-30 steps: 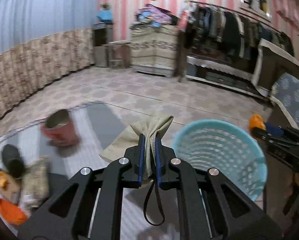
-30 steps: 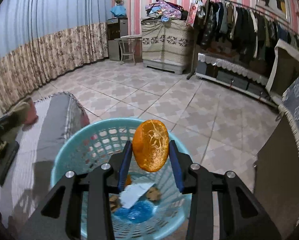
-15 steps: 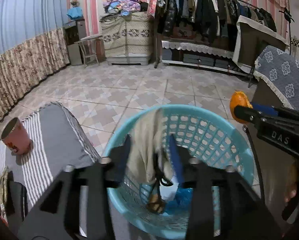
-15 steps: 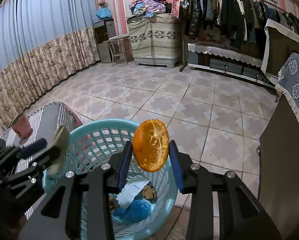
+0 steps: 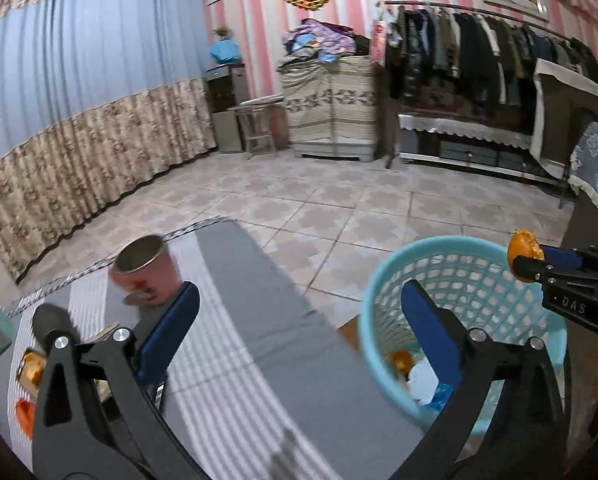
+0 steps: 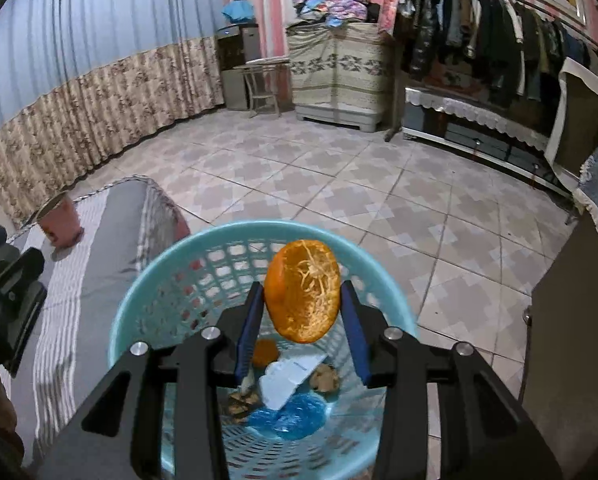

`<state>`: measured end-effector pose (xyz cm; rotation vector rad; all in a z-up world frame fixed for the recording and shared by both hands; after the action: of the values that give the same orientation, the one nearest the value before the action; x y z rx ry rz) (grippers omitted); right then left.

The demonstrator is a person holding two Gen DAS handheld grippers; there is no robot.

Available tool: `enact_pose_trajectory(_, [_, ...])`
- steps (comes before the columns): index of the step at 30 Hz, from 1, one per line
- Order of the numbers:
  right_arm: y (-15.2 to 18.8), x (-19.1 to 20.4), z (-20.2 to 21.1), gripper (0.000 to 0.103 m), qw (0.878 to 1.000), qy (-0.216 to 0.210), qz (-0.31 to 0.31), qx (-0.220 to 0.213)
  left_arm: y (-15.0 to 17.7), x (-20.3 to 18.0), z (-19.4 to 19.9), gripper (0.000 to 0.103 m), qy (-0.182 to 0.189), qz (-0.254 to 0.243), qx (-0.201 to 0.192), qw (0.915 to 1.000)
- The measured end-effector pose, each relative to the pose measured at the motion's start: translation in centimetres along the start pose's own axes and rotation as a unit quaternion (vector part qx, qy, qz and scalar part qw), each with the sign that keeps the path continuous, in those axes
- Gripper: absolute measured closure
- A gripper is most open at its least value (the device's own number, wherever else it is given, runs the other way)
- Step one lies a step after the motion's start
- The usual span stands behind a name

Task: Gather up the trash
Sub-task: 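Move both grippers back to the table toward the orange plastic bag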

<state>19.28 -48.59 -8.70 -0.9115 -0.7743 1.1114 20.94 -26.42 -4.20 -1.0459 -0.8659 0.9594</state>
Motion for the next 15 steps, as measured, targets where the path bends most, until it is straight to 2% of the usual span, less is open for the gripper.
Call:
enact_pose_trajectory(2, [0.1, 0.6, 0.2, 0.038, 1.0, 0.001, 0.002, -0.007, 0.3, 1.5, 0.5, 0.005, -0.009, 0.007, 0.005, 0.9999])
enact_pose_trajectory(3, [0.0, 0.7, 0.4, 0.022, 1.0, 0.006, 0.004, -0.015, 0.4, 2.4, 0.8, 0.005, -0.013, 0.013, 0.006, 0.9998])
enact_pose_trajectory(4, [0.0, 0.8, 0.6, 0.018, 1.0, 0.009, 0.006, -0.021, 0.5, 3.4, 1.2, 0.005, -0.02, 0.019, 0.005, 0.9996])
enact_pose_trajectory(10, [0.2, 2.2, 1.0, 0.009, 0.999, 0.02, 0.022, -0.035, 1.8, 9.3, 3.4, 0.005, -0.065, 0.033, 0.008, 0.9973])
enact_pose_trajectory(15, [-0.2, 3.4, 1.2, 0.009, 0.998, 0.023, 0.029, -0.046, 3.8, 14.9, 5.2, 0.005, -0.107, 0.035, 0.025, 0.9934])
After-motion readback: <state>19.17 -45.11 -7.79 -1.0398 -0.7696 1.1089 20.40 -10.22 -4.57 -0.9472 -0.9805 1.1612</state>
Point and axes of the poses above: each gripper's, at about its wrist camera, not at the fingertips, and z roughly against the way its jaws point, x to its left, y to its underside, the point moved 2 cm from there along -z, roughly the way its jaws point, and after that the axes turned 15 degrees about -x, right-handed, at the moved point
